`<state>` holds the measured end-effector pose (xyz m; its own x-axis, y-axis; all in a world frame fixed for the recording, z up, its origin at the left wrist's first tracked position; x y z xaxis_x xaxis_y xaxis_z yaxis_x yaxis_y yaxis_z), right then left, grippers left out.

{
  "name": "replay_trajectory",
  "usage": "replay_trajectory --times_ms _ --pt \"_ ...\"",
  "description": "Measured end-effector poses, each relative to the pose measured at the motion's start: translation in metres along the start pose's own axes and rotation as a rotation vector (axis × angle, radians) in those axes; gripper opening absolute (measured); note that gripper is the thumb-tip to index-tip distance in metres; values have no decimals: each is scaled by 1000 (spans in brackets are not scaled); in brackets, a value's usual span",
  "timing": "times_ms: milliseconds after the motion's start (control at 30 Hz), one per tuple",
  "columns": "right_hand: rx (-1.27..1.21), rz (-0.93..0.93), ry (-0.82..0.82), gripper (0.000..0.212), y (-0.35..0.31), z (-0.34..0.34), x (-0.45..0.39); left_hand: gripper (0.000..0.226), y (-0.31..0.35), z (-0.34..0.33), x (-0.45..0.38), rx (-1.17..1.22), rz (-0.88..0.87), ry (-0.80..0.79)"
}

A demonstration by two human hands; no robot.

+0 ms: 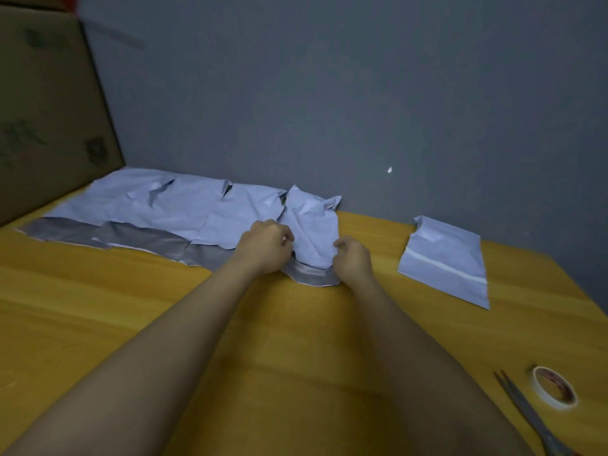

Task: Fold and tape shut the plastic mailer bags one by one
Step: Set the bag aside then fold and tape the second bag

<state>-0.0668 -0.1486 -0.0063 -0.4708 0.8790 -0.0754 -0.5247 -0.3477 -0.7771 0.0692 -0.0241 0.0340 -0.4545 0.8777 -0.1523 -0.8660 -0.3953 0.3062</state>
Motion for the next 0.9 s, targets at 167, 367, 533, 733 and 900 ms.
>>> replay_trajectory --times_ms 167,367,533,733,900 --pt "-109 -81 99 34 11 30 38 31 5 -1 25 65 -57 18" --pt "-117 -147 24 49 23 57 109 32 13 -12 51 124 -133 -26" --pt "45 -148 -178 66 20 69 158 28 23 -21 69 183 -179 -40" --pt "204 -77 63 51 8 78 127 36 31 -30 63 158 -111 25" --pt "21 -80 132 36 7 68 76 42 35 -36 40 144 -84 49"
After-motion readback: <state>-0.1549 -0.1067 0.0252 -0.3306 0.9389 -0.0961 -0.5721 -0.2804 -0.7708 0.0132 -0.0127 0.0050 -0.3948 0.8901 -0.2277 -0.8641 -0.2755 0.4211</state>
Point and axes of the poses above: each hand's wrist, its own x-axis away from the middle knuckle, its own z-axis out of the back of the hand, y = z × x, the point moved 2 cm from there along -x, towards the middle knuckle, and after that the axes turned 7 degrees about -x, right-handed, at the moved point
